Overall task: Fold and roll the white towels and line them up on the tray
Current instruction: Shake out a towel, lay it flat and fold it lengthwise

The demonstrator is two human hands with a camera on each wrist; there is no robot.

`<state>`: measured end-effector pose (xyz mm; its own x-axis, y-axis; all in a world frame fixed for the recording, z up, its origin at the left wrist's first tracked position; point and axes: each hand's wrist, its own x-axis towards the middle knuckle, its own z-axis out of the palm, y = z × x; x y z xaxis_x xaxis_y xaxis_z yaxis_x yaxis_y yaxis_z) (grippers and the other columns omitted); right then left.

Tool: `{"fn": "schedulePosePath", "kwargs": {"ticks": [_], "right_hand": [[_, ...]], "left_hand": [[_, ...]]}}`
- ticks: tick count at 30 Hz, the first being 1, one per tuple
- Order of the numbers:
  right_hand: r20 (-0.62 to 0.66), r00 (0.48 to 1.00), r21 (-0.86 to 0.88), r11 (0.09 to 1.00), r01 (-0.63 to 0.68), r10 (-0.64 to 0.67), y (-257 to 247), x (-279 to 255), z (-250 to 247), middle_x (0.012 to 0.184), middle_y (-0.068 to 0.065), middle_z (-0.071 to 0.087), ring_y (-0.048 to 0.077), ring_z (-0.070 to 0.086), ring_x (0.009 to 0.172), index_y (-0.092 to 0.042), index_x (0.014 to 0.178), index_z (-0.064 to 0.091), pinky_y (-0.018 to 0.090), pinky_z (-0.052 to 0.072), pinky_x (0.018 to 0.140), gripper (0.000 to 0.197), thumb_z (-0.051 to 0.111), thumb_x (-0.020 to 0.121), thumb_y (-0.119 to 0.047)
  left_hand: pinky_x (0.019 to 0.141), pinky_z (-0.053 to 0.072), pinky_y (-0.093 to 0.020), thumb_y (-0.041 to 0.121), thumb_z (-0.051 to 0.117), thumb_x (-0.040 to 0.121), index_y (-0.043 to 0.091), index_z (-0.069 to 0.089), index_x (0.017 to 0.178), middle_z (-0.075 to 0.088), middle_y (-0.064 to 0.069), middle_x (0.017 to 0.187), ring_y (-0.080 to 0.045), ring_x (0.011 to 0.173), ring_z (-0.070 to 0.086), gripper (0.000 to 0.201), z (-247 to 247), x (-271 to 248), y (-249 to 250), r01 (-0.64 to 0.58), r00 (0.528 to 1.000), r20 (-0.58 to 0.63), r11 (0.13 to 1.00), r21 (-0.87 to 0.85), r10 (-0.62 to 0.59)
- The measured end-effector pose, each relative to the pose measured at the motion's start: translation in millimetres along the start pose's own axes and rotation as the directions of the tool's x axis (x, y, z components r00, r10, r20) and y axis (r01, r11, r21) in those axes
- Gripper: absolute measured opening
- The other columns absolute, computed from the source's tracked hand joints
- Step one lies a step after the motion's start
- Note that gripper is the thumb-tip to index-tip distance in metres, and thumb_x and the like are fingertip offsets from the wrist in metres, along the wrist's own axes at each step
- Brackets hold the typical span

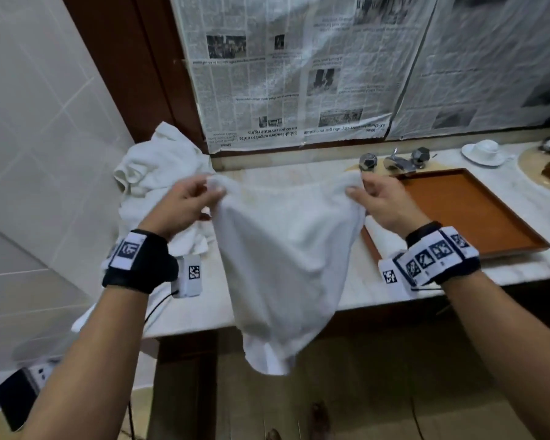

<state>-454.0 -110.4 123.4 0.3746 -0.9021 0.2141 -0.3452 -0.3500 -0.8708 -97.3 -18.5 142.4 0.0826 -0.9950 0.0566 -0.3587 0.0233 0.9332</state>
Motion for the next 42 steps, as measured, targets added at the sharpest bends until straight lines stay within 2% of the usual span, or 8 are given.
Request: {"fn": "schedulePosePath", "kwargs": {"ticks": [3, 7, 14, 23, 27, 31, 35, 42], "right_hand": [[-0.06, 0.998, 0.085, 0.996, 0.037, -0.032, -22.8, 17.8, -27.1, 0.093, -0.004, 0.075, 0.014, 0.072, 0.083, -0.015, 0.108, 0.068, 0.031, 0.056, 0.067, 0.013, 0.059, 0.098, -0.015], [-0.07, 0.993, 0.079, 0.992, 0.096, -0.09, -50.5, 33.8, -58.5, 0.098, 0.008, 0.076, 0.035, 0.071, 0.092, -0.013, 0.113, 0.069, 0.049, 0.057, 0.078, 0.019, 0.062, 0.096, -0.017], [-0.106, 0.988, 0.19, 0.973, 0.128, -0.109, -80.1, 56.3, -74.3, 0.098, 0.009, 0.075, 0.026, 0.071, 0.09, -0.008, 0.103, 0.069, 0.039, 0.06, 0.078, 0.027, 0.066, 0.088, -0.03], [-0.059, 0.996, 0.099, 0.993, 0.069, -0.064, -34.0, 64.0, -70.0, 0.094, 0.011, 0.073, 0.028, 0.069, 0.086, 0.001, 0.104, 0.068, 0.049, 0.057, 0.078, 0.036, 0.064, 0.091, -0.032], [-0.004, 0.998, 0.082, 0.995, 0.062, -0.062, -27.6, 84.5, -78.5, 0.085, 0.001, 0.072, 0.022, 0.067, 0.079, 0.009, 0.092, 0.063, 0.039, 0.059, 0.069, 0.032, 0.063, 0.094, -0.022], [0.006, 1.0, 0.029, 1.0, -0.002, 0.001, -6.7, 119.1, -81.2, 0.071, 0.009, 0.062, 0.014, 0.057, 0.056, 0.006, 0.095, 0.065, 0.023, 0.048, 0.047, 0.026, 0.065, 0.094, -0.02], [-0.024, 0.995, 0.042, 0.994, -0.097, 0.098, 31.2, 172.4, -74.4, 0.074, 0.028, 0.064, 0.028, 0.055, 0.056, -0.014, 0.088, 0.072, 0.031, 0.041, 0.051, 0.016, 0.067, 0.093, -0.028], [0.017, 0.954, 0.052, 0.953, -0.3, 0.3, 108.7, 260.4, -45.2, 0.064, 0.011, 0.059, 0.024, 0.064, 0.053, -0.013, 0.087, 0.064, 0.024, 0.044, 0.039, 0.015, 0.063, 0.096, -0.025]], "left_hand": [[0.066, 0.048, -0.03, 0.029, 0.058, 0.1, 0.018, 0.065, 0.102, 0.06, -0.002, 0.092, -0.012, 0.082, 0.055, 0.013, -27.6, 8.7, 21.1, -0.074, 0.988, -0.138, 0.997, 0.023, 0.076], [0.065, 0.049, -0.03, 0.031, 0.059, 0.099, 0.019, 0.068, 0.099, 0.058, 0.003, 0.086, -0.008, 0.08, 0.055, 0.015, -52.8, 17.6, 46.4, -0.141, 0.964, -0.209, 0.981, 0.134, 0.167], [0.064, 0.049, -0.022, 0.033, 0.062, 0.098, 0.021, 0.067, 0.088, 0.06, 0.005, 0.082, -0.008, 0.076, 0.056, 0.016, -67.8, 29.9, 74.9, -0.215, 0.953, -0.178, 0.962, 0.167, 0.244], [0.057, 0.048, -0.022, 0.027, 0.063, 0.097, 0.009, 0.071, 0.095, 0.063, -0.006, 0.08, -0.009, 0.07, 0.058, 0.019, -59.9, 41.3, 36.5, -0.169, 0.966, -0.142, 0.946, 0.277, 0.214], [0.06, 0.044, -0.029, 0.028, 0.067, 0.094, 0.008, 0.07, 0.088, 0.059, 0.0, 0.07, -0.008, 0.063, 0.055, 0.022, -61.0, 61.9, 38.8, -0.151, 0.965, -0.16, 0.94, 0.304, 0.207], [0.059, 0.043, -0.027, 0.034, 0.072, 0.09, 0.015, 0.067, 0.073, 0.057, 0.006, 0.061, -0.009, 0.058, 0.053, 0.026, -57.0, 95.3, 29.5, -0.119, 0.958, -0.214, 0.944, 0.307, 0.19], [0.058, 0.05, -0.029, 0.033, 0.071, 0.091, 0.019, 0.069, 0.074, 0.064, -0.011, 0.076, -0.014, 0.061, 0.06, 0.022, -45.2, 146.0, 9.9, -0.078, 0.952, -0.265, 0.96, 0.268, 0.151], [0.055, 0.052, -0.023, 0.026, 0.068, 0.093, 0.018, 0.069, 0.082, 0.069, -0.005, 0.076, -0.011, 0.063, 0.071, 0.014, -11.8, 240.9, -56.8, 0.146, 0.93, -0.364, 0.966, 0.215, -0.059]]}}
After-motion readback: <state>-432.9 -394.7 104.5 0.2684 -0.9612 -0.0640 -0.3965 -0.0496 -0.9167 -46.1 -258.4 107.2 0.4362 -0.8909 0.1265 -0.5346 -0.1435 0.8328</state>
